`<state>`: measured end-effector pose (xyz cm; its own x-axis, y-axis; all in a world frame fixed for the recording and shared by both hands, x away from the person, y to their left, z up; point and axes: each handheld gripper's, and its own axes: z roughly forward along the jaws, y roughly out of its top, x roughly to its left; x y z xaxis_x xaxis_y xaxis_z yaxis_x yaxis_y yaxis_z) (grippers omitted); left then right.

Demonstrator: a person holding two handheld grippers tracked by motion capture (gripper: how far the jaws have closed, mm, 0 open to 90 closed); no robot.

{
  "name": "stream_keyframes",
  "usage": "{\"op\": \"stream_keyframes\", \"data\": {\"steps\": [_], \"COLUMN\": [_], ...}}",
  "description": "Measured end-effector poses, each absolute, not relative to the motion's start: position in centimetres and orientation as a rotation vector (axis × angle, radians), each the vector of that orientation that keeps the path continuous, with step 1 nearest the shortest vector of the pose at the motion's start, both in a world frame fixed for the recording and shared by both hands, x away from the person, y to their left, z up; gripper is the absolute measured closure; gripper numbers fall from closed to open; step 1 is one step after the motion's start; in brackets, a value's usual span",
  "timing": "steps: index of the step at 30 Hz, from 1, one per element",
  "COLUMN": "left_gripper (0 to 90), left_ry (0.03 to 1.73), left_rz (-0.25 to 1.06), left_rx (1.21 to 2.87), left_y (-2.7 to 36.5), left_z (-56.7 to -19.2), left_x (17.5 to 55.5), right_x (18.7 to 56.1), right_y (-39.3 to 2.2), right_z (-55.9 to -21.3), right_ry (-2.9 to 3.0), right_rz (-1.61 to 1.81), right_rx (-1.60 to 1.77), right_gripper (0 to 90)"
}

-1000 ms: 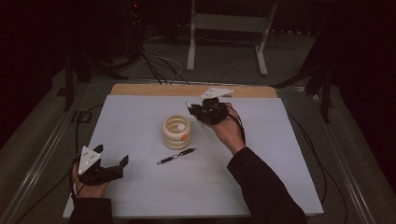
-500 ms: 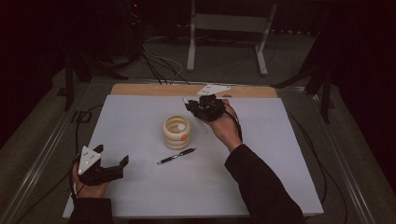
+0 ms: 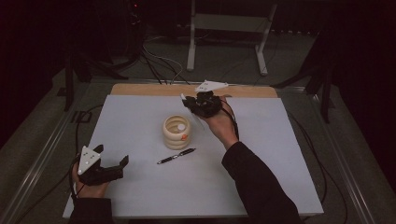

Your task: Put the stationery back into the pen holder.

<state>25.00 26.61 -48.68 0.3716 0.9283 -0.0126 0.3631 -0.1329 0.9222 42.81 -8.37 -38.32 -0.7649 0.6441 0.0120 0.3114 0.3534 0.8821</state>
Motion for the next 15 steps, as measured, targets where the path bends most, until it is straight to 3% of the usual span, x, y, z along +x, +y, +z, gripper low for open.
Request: {"op": "stream_keyframes", "data": {"steps": [15], "left_gripper": [0.2], "left_ry": [1.154], "left_rz": [0.752], "left_rx": [1.692], "left_y": [26.6], "left_z": [-48.68], "left_x": [24.99], "right_x": [43.72], "right_y": [-7.68], "right_z": [-37.97], "right_ry": [2.245], "right_rz": [1.427], "right_rx": [0.856], "right_gripper": [79.3]}}
